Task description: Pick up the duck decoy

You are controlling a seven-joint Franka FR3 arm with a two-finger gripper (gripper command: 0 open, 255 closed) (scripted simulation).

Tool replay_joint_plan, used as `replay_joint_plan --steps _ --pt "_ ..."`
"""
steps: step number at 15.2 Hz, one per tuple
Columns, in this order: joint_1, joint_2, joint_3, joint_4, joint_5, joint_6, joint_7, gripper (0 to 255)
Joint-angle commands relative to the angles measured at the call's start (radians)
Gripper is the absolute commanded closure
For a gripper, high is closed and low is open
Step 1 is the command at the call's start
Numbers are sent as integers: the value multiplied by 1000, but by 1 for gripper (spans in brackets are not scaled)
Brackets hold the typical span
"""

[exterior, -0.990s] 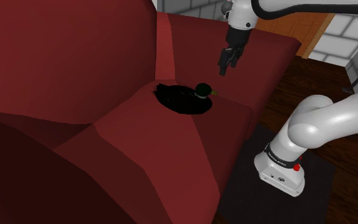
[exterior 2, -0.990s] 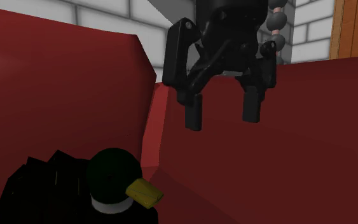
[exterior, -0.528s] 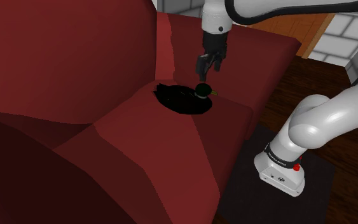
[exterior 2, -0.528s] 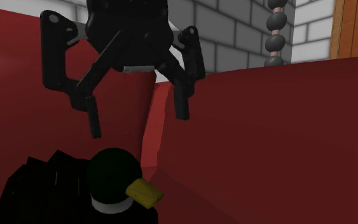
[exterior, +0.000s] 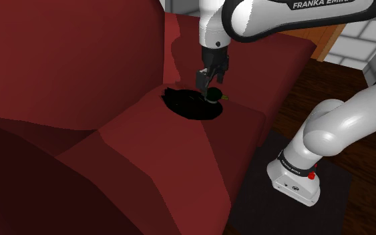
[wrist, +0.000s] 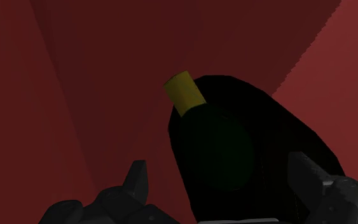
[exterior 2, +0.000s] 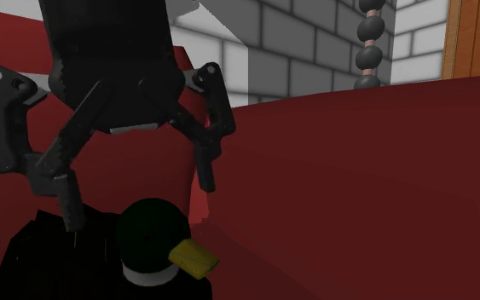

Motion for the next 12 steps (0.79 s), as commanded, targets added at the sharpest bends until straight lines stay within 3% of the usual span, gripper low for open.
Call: replay_joint_plan --steps 1,3,4,12 --pt "1 1 3 -26 1 27 2 0" --pt "1 1 4 -33 2 35 2 0" --pt "1 0 3 -33 1 34 1 255" --pt "1 -1 2 -35 1 35 0 255"
